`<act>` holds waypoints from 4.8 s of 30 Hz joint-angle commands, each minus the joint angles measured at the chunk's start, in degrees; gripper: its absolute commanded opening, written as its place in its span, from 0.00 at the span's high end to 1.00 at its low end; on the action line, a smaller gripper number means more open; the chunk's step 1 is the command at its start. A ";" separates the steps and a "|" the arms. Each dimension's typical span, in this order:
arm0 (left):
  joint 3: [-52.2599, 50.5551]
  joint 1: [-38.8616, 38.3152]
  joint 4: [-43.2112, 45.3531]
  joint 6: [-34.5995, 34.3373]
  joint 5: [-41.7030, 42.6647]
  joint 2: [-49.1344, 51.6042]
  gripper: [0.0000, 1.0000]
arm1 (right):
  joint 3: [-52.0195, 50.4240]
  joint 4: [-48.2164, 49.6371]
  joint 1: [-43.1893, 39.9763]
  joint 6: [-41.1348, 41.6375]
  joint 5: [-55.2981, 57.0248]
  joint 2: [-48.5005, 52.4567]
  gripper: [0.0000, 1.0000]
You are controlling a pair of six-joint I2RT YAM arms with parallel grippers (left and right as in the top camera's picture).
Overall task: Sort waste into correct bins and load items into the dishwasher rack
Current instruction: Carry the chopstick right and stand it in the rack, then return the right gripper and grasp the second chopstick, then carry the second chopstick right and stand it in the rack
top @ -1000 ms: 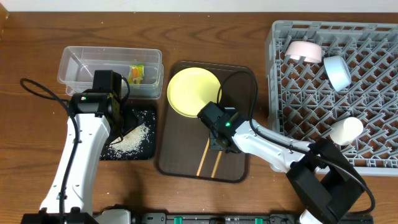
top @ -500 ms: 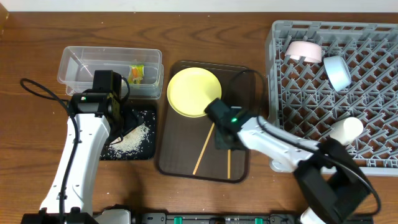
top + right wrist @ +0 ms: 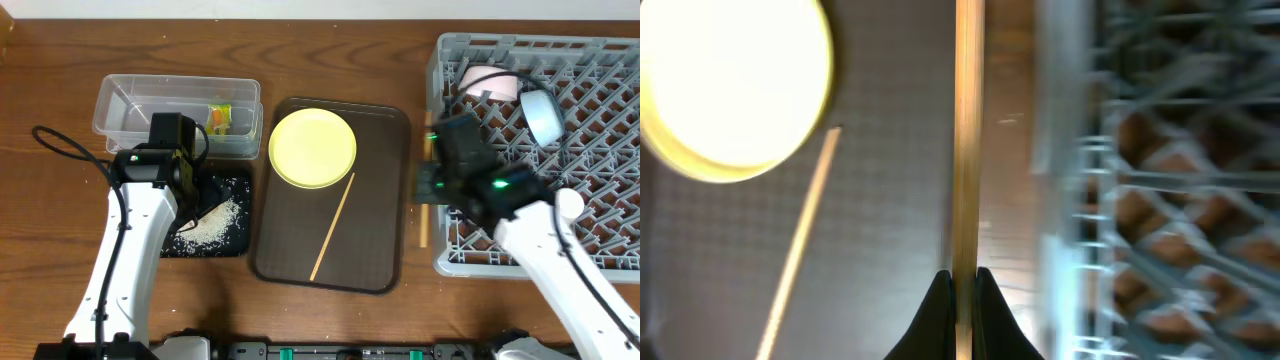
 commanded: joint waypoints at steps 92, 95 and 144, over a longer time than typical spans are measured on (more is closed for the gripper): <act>0.68 0.31 -0.20 0.15 -0.92 0.35 0.01 | 7.93 -0.11 2.10 -6.32 1.81 6.36 0.99; 0.68 0.31 -0.20 0.15 -0.92 0.35 0.01 | 7.89 -2.43 -1.42 -8.81 4.57 6.23 0.99; 0.70 0.31 -0.13 4.15 -0.87 0.35 0.02 | 7.93 -5.86 -10.64 -6.71 -3.45 8.63 0.57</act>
